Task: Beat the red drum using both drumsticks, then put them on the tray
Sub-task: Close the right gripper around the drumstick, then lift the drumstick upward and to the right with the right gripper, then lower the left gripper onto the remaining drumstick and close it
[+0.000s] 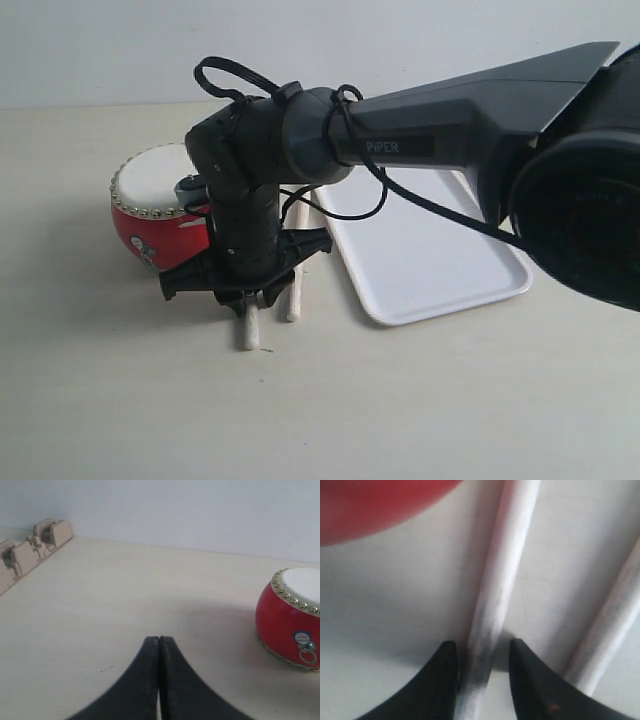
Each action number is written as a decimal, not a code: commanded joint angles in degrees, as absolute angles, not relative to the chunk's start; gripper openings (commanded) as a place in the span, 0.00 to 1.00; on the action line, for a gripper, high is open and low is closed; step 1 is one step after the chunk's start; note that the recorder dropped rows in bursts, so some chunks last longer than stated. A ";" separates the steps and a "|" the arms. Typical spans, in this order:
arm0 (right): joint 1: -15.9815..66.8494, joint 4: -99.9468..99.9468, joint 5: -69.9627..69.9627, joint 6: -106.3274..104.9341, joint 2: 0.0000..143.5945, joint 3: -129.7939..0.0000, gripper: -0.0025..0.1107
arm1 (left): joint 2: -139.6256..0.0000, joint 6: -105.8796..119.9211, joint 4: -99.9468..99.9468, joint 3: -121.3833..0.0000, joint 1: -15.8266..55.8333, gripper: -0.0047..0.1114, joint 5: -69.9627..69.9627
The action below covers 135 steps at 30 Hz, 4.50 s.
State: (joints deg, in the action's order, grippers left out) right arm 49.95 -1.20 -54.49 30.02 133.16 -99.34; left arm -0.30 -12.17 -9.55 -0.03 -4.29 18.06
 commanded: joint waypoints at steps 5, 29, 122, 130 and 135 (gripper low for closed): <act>50.01 -1.51 -55.49 30.75 133.92 -99.71 0.02 | 0.00 -12.35 -9.81 0.00 -4.01 0.04 17.89; 50.01 -5.36 -68.64 30.70 102.87 -99.71 0.02 | 0.00 -12.35 -9.81 0.00 -4.01 0.04 17.89; 8.23 34.61 -27.28 -37.36 82.10 -57.49 0.02 | -79.02 -1.75 6.13 -67.79 6.84 0.04 50.74; 8.23 21.81 -26.61 -25.23 82.10 -57.49 0.02 | -91.29 -9.14 -0.43 -73.04 33.25 0.04 54.32; 8.23 22.09 -27.13 -25.23 82.10 -57.49 0.02 | -102.90 -12.28 -0.48 -86.11 40.59 0.04 63.01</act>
State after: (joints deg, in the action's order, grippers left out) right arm 8.43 22.50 -27.52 -25.74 82.12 -57.54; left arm -97.92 -9.44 0.46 -79.98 37.89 59.07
